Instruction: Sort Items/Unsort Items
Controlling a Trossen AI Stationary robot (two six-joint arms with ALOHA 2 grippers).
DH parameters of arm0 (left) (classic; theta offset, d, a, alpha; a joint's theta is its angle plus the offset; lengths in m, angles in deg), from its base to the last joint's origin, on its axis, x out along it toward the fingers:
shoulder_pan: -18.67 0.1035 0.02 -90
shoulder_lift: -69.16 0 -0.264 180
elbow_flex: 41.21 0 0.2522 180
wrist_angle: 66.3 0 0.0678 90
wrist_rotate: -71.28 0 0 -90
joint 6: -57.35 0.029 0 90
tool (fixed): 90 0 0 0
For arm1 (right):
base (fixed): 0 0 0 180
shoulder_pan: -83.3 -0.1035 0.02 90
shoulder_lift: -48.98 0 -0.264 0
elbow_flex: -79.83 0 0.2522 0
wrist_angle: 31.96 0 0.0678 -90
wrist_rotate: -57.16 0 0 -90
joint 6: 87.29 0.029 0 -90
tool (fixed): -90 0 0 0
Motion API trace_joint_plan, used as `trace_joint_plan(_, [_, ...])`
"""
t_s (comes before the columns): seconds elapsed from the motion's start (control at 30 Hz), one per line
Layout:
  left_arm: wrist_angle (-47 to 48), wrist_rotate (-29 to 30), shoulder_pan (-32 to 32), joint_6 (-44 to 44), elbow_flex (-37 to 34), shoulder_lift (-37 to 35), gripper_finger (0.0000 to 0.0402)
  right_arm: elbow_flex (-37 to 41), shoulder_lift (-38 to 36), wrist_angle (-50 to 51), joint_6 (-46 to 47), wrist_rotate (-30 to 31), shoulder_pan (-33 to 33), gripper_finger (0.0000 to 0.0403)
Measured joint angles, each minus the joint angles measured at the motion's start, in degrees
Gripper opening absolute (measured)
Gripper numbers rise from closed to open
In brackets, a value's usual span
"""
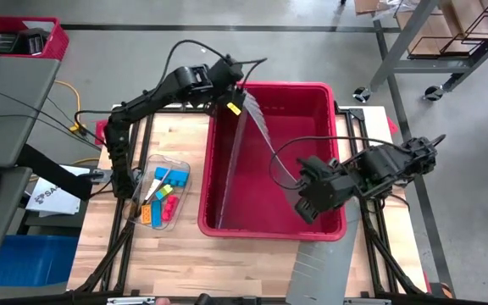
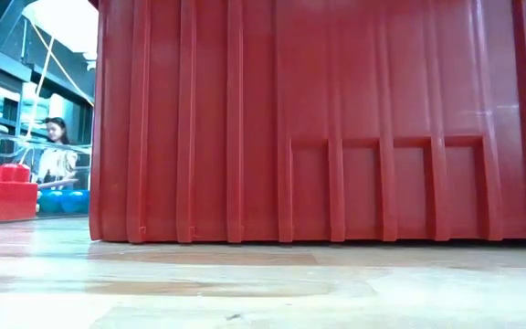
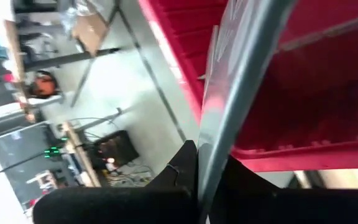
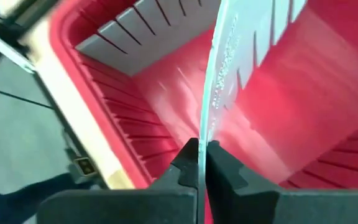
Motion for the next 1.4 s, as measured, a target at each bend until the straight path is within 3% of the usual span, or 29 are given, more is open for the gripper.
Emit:
trace_joint_plan(0.23, [-10.43, -6.20, -0.47, 7.46, 4.88, 0.07, 0.0002, -5.31, -0.04, -1.98, -0.22, -0.96, -0.81, 0.0000])
trace_joint_plan(0.37, [-16.70, -11.19, -1.60, 10.56, 4.88, 1.14, 0.0002, -4.78, 0.04, -6.42, 2.03, -2.86, -2.04, 0.0000])
trace_joint_plan(0.53, [-18.29, -15.79, -3.21, 11.42, 4.88, 3.63, 0.0001, -3.94, 2.28, -10.75, 8.06, -0.80, -4.64, 0.0000])
trace_joint_plan(0.73, [-21.43, -17.32, -4.66, 12.09, 4.96, 7.03, 0.0001, -3.99, 4.02, -12.30, 16.16, 4.13, -6.78, 0.0001])
trace_joint_plan(0.87, [-21.80, -17.25, -4.63, 11.42, 4.96, 8.07, 0.0001, -4.48, 4.11, -8.28, 20.43, 7.19, -8.06, 0.0001])
trace_joint_plan(1.03, [-21.31, -17.11, -4.39, 9.37, 4.89, 9.21, 0.0001, -5.29, 4.00, -0.96, 27.18, 8.01, -10.17, 0.0000])
trace_joint_plan(1.4, [-22.91, -18.47, -4.37, 8.89, 4.96, 13.32, 0.0001, -5.03, 4.02, 0.04, 32.26, 8.88, -10.64, 0.0000])
